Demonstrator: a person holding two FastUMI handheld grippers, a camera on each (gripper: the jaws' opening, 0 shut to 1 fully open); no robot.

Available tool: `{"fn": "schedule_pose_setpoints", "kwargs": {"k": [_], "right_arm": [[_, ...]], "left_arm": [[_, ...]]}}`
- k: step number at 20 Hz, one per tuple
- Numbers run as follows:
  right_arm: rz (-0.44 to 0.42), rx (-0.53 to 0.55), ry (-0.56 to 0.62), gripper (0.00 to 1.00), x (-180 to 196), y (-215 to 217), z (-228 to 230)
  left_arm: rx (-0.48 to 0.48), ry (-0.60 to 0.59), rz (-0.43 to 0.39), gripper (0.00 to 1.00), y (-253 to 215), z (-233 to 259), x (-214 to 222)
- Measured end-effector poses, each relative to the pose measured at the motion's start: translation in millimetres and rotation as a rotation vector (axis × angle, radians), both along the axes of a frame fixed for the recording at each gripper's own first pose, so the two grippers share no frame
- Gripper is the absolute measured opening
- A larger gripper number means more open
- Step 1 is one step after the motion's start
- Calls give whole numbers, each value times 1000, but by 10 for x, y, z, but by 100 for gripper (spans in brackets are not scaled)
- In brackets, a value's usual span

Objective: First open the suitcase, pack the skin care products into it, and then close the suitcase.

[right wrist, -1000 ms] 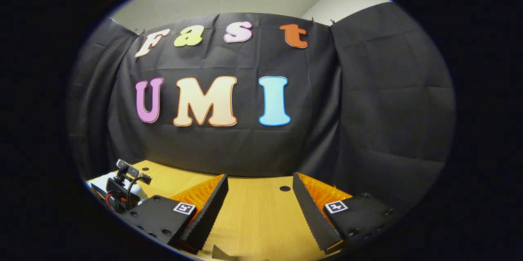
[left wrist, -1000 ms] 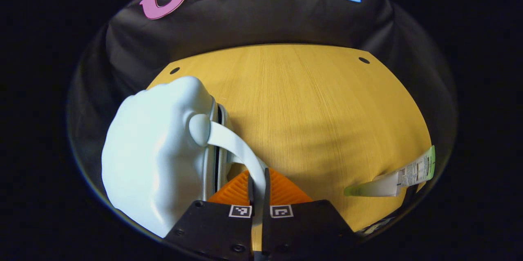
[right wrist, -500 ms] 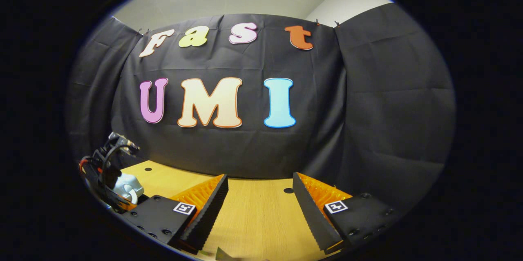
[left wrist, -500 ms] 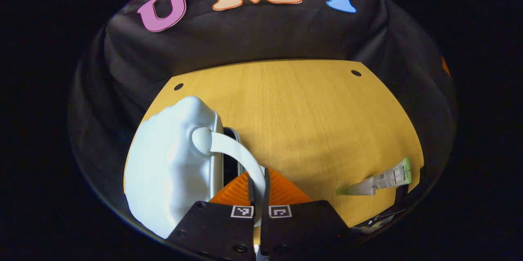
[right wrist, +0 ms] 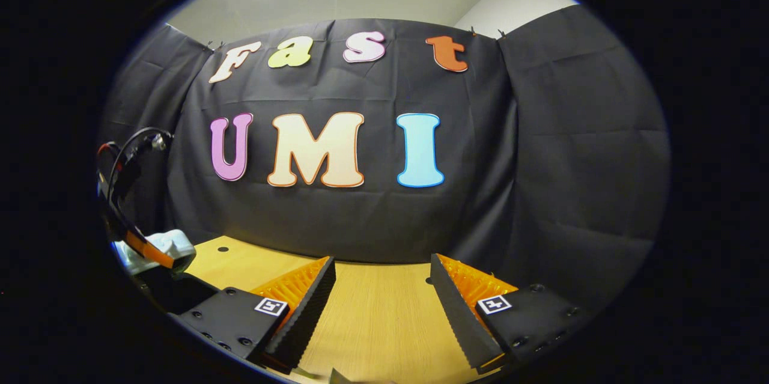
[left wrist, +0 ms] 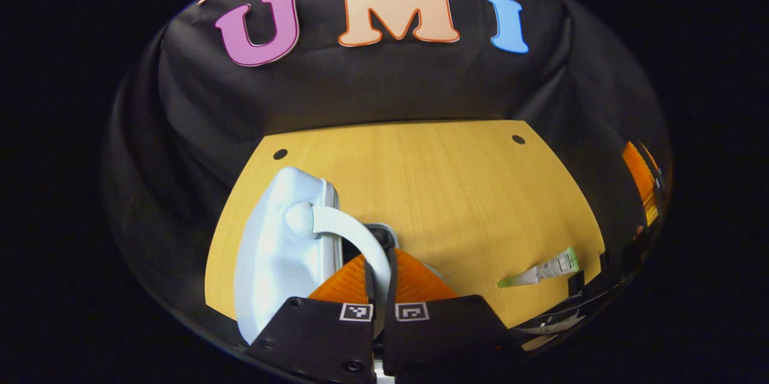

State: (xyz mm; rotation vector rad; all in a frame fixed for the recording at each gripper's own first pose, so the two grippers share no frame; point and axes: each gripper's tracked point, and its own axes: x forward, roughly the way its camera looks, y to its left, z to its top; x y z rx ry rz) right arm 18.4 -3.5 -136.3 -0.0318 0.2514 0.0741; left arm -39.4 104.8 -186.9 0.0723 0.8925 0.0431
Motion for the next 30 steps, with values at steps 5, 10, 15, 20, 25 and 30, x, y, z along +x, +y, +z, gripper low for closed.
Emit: {"fn": "schedule_pose_setpoints", "kwargs": {"k": [5,10,15,20,25,30], "right_arm": [[1,-6,6,98,-31,95,-19],[2,-20,0,99,-48,213,17],[0,-27,8,98,-77,397,9],[-9,-45,1,99,-130,619,21],[-43,-42,-9,98,-185,846,36],[-93,-65,-23,100,-272,974,53]], "left_arm": [[42,-58,50,0,547,357,46],[102,-91,49,0,990,536,32],[161,-130,99,0,1603,653,30],[214,-155,164,0,2271,703,-38],[191,-188,217,0,2809,658,-81],[198,-189,249,0,3404,447,-155]]}}
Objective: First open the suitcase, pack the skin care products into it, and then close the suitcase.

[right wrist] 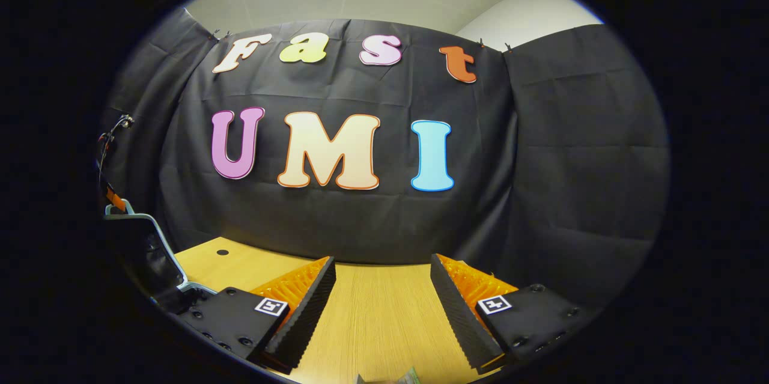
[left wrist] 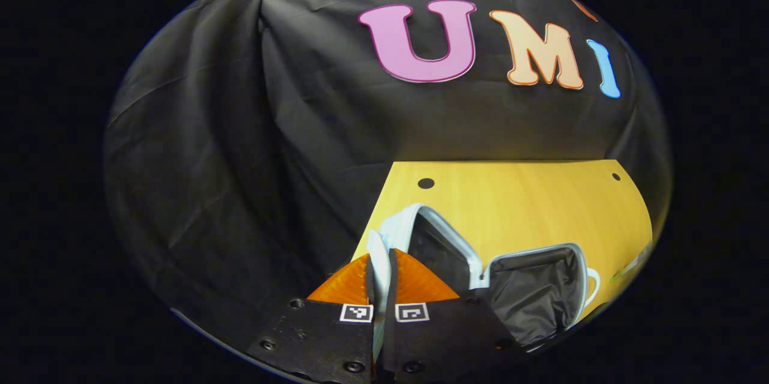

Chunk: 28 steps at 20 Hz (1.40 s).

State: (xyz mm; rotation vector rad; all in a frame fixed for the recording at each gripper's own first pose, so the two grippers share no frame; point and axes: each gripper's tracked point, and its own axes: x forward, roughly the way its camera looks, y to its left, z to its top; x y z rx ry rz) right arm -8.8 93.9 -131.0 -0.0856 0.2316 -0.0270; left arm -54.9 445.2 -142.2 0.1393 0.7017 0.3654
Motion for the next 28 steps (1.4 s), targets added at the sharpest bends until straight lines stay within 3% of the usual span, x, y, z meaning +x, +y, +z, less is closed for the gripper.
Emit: {"fn": "schedule_pose_setpoints", "kwargs": {"k": [2,5,12,19,21,22,25,28], "right_arm": [[-22,-11,-1,99,-23,21,9],[-43,-37,-1,99,-50,41,42],[-43,-84,6,99,-54,162,108],[-42,-110,5,98,-111,202,188],[-42,-112,-11,98,-128,184,270],[-46,-118,-15,98,-139,162,296],[-56,-129,-21,98,-177,92,373],[-63,-108,-59,98,-225,30,520]], "left_arm": [[12,-10,20,0,264,-84,0],[-60,-11,51,0,503,-297,-45],[-128,41,113,0,870,-846,-164],[-128,89,168,1,1140,-1332,-327],[-112,86,194,5,1213,-1397,-387],[-92,77,218,12,1275,-1390,-436],[-75,-27,239,20,1321,-1207,-344],[-28,-138,239,54,1211,-862,-267]]}}
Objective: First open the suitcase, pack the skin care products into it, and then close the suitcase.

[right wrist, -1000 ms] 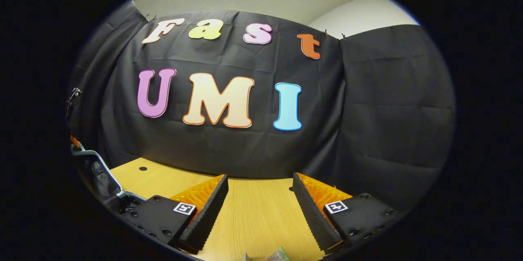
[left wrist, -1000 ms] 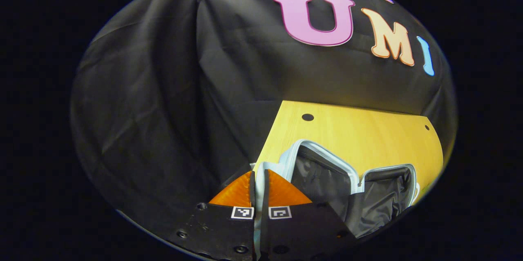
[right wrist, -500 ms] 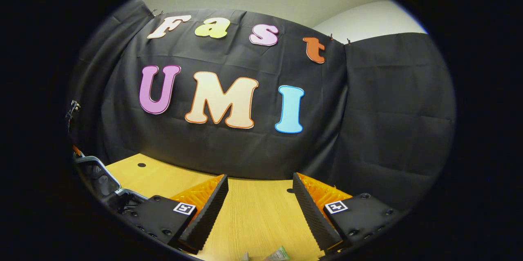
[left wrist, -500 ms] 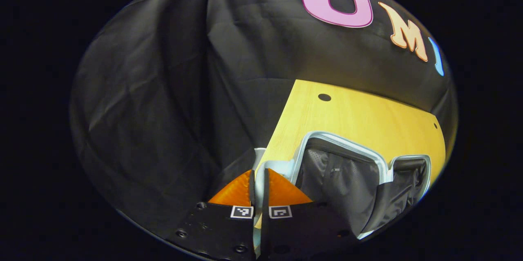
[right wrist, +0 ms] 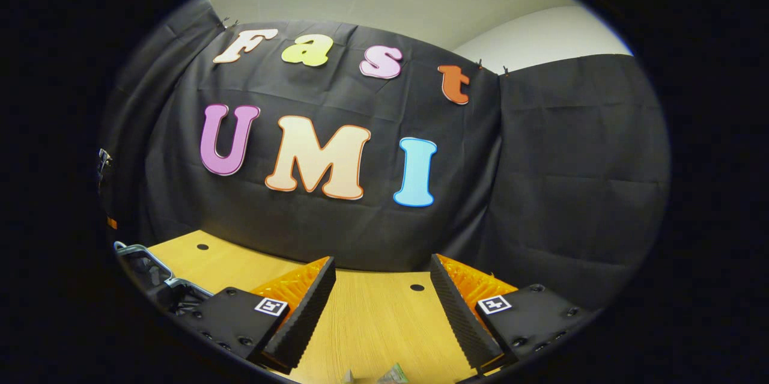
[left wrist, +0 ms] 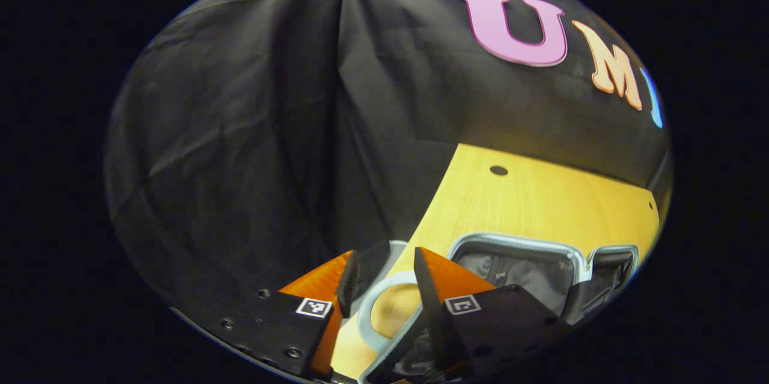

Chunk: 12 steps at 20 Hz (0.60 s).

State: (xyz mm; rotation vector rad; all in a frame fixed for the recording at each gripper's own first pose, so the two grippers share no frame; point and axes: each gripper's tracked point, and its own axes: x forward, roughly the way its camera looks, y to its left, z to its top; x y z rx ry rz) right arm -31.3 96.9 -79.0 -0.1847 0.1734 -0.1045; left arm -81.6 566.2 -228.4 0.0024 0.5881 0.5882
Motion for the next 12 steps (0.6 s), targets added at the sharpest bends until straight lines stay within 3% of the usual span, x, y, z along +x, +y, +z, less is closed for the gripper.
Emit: {"fn": "schedule_pose_setpoints", "kwargs": {"k": [3,4,7,12], "right_arm": [[23,43,-46,100,-10,-40,140],[28,55,-60,100,3,-84,170],[26,96,-96,100,8,-286,293],[21,145,-122,98,-46,-658,351]], "left_arm": [[61,-145,23,69,-211,503,73],[75,-190,22,80,-351,672,88],[134,-306,-15,84,-822,1270,167],[167,-450,-175,89,-1998,1973,472]]}}
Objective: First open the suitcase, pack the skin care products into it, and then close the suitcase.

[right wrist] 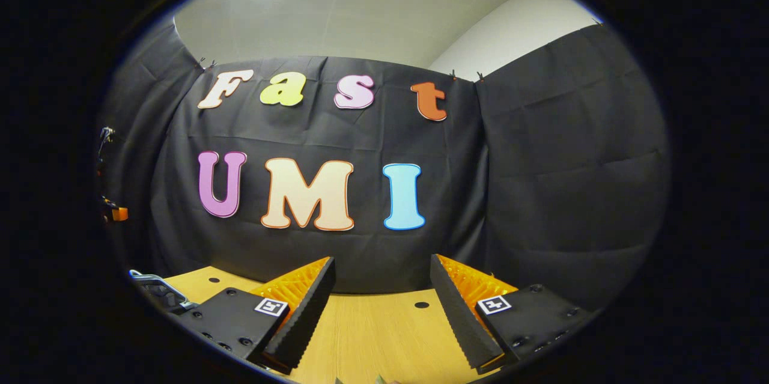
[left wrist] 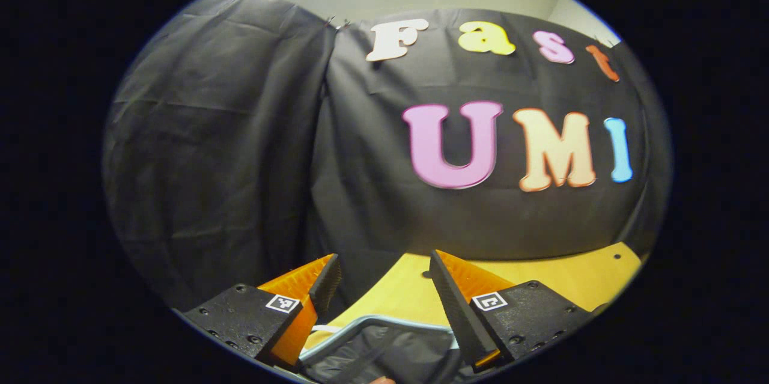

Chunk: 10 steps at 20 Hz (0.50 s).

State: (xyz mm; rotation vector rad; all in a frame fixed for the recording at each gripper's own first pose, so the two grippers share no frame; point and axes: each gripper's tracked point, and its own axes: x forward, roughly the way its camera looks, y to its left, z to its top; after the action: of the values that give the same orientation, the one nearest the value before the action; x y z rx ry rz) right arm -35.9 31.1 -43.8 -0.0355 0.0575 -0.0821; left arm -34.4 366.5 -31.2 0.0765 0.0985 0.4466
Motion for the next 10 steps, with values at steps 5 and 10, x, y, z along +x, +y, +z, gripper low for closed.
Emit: {"fn": "schedule_pose_setpoints", "kwargs": {"k": [5,10], "right_arm": [[21,55,-15,100,-42,-295,8],[47,97,-3,98,-58,-583,-56]], "left_arm": [[1,-76,-165,94,-1264,245,267],[-8,-75,-286,94,-2430,126,282]]}}
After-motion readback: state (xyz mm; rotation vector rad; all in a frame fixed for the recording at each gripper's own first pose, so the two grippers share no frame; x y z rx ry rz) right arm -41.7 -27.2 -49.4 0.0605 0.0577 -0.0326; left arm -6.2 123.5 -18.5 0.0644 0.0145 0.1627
